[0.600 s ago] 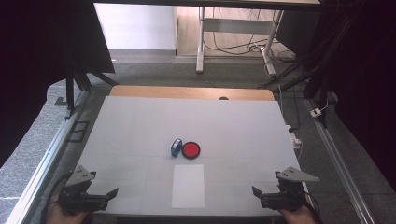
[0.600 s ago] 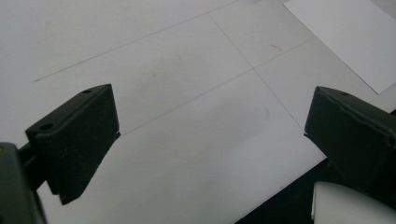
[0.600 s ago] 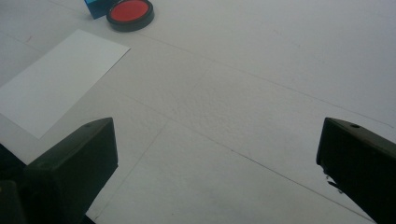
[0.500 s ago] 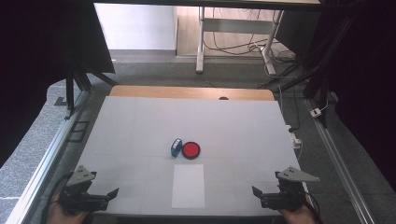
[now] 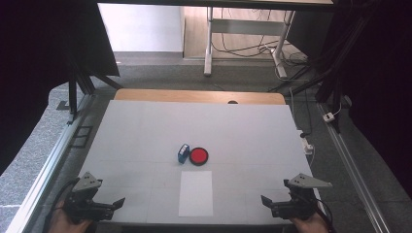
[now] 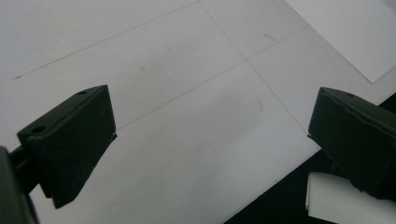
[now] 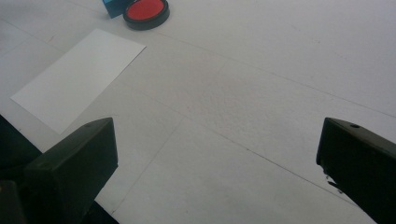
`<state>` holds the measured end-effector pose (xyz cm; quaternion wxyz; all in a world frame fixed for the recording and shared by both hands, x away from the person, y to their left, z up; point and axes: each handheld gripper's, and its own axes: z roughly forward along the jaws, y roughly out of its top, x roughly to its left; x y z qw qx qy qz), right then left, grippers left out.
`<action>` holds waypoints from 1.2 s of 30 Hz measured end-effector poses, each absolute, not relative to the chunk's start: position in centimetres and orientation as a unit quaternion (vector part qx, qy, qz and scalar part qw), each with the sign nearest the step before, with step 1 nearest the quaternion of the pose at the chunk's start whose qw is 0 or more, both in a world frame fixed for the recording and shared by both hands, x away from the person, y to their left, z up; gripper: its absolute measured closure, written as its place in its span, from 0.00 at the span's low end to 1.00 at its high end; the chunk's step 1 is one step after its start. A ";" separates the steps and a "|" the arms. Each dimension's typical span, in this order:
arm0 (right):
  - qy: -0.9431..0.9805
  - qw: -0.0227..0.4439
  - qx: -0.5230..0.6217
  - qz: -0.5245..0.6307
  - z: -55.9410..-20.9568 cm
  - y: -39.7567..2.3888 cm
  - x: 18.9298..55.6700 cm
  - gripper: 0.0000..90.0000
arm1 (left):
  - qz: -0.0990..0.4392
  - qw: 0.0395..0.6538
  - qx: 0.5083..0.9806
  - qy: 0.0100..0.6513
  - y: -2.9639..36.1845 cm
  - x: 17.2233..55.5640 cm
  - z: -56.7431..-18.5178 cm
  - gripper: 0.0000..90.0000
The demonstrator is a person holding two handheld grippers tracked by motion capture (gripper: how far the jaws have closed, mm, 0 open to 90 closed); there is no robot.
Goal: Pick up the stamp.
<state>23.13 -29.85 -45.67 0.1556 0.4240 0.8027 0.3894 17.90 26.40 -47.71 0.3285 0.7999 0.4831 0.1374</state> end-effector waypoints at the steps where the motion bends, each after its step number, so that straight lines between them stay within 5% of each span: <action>1: 0.803 0.154 0.423 0.390 -45.7 -29.9 23.1 0.00 | 0.137 0.334 0.795 0.487 26.5 17.9 -47.7 0.01; 36: 0.815 0.143 0.411 0.382 -45.8 -29.6 23.3 0.00 | 0.139 0.355 0.801 0.461 26.2 18.5 -47.5 0.00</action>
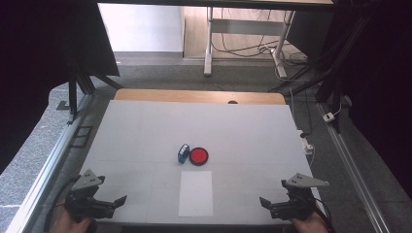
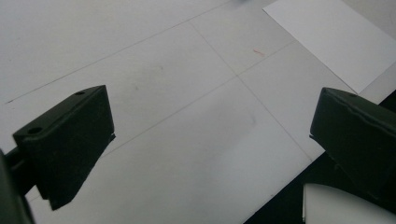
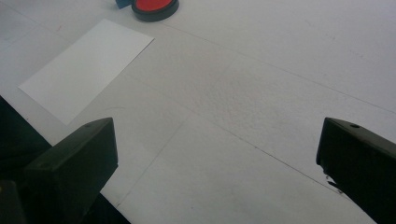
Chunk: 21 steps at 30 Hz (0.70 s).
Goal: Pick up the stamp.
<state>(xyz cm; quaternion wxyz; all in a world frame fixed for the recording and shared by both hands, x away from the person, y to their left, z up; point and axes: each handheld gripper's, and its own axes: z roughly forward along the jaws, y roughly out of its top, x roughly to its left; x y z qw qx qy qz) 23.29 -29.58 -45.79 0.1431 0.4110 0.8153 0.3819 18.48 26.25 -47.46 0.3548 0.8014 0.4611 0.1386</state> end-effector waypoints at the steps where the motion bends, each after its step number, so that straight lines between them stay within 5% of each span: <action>1: 0.815 0.143 0.411 0.382 -45.8 -29.6 23.3 0.00 | 0.138 0.356 0.802 0.460 26.2 18.5 -47.4 0.00; 21: 0.816 0.142 0.412 0.379 -45.8 -29.5 23.4 0.00 | 0.112 0.380 0.807 0.439 25.5 20.5 -47.5 0.00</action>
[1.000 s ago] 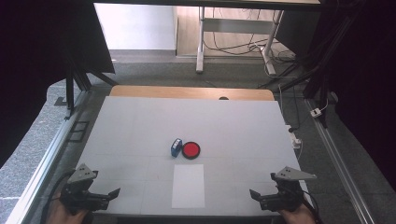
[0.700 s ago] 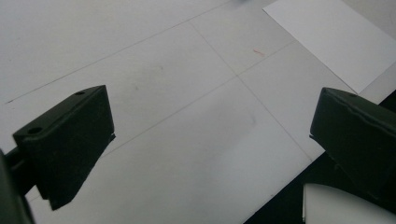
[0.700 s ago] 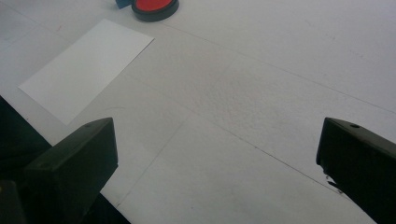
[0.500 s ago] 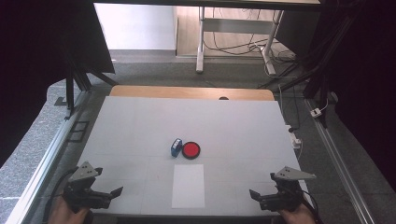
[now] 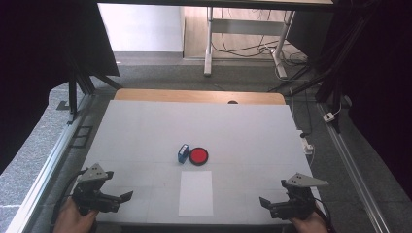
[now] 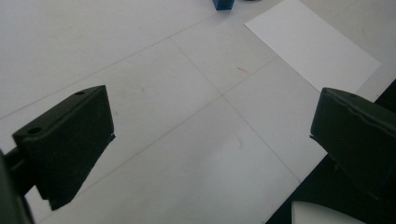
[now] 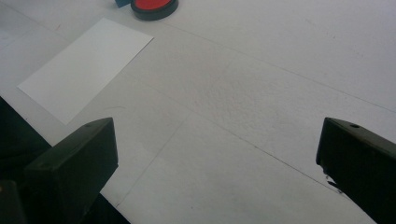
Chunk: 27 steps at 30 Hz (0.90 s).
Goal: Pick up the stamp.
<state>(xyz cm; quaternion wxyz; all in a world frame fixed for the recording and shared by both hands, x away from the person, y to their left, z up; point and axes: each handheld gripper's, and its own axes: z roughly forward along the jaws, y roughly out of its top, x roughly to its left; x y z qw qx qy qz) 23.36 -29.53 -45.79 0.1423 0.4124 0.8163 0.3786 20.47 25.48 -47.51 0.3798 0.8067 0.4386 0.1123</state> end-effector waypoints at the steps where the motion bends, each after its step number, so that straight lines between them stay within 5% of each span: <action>1: 0.816 0.142 0.412 0.379 -45.8 -29.5 23.4 0.00 | 0.113 0.382 0.807 0.436 25.4 20.6 -47.5 0.00; 27: 0.817 0.138 0.414 0.378 -45.8 -29.5 23.4 0.00 | 0.125 0.387 0.818 0.406 21.9 24.6 -47.0 0.00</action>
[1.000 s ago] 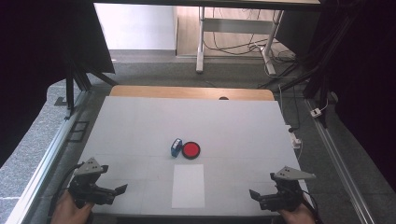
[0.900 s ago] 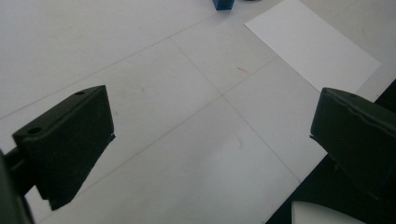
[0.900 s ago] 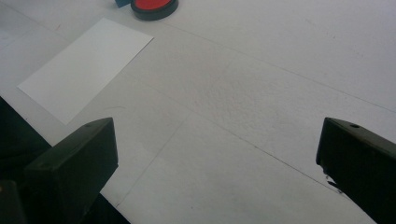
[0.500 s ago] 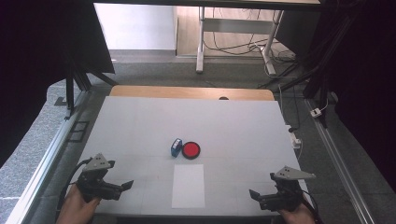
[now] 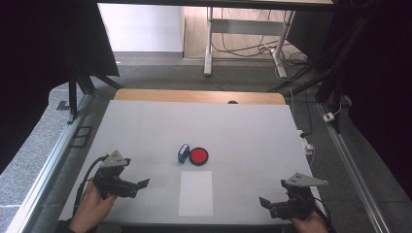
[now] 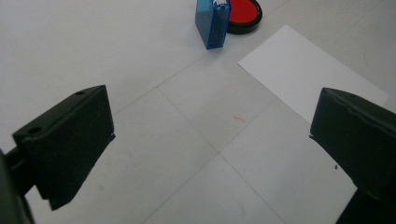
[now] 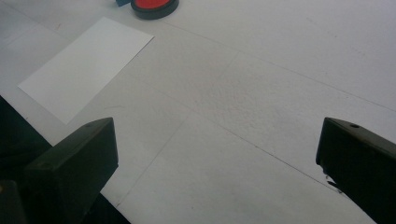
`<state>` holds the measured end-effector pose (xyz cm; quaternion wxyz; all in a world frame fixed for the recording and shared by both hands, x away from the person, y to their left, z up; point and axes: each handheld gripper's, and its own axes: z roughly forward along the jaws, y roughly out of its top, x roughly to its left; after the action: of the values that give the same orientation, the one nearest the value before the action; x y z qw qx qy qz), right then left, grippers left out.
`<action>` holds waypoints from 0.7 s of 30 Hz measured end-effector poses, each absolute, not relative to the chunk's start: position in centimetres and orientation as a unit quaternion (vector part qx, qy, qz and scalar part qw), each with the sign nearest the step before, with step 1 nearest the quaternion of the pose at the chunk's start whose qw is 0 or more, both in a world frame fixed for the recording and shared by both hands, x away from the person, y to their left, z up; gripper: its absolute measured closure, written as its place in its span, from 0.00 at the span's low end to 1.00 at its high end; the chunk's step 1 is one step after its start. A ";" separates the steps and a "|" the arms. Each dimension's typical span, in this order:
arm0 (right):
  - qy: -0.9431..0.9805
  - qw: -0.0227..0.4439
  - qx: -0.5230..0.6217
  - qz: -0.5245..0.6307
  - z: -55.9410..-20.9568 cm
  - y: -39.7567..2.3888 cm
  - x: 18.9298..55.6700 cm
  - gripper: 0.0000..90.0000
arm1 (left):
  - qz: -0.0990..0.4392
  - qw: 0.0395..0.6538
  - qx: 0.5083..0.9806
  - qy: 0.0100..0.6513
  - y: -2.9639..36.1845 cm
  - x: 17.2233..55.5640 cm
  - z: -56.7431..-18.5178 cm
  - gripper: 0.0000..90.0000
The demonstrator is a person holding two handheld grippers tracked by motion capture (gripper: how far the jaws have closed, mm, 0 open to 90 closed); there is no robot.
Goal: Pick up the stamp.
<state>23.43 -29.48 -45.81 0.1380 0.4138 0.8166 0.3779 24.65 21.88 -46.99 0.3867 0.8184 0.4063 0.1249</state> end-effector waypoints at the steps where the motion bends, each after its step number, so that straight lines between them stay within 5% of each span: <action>1: 0.816 0.138 0.414 0.379 -45.8 -29.5 23.4 0.00 | 0.124 0.387 0.820 0.404 21.7 24.8 -47.0 0.00; 21: 0.817 0.137 0.413 0.378 -45.8 -29.5 23.5 0.00 | 0.131 0.365 0.835 0.391 17.6 29.0 -47.3 0.00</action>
<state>23.46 -29.45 -45.85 0.1374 0.4129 0.8170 0.3784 29.04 17.65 -47.27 0.3650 0.8349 0.3907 0.1310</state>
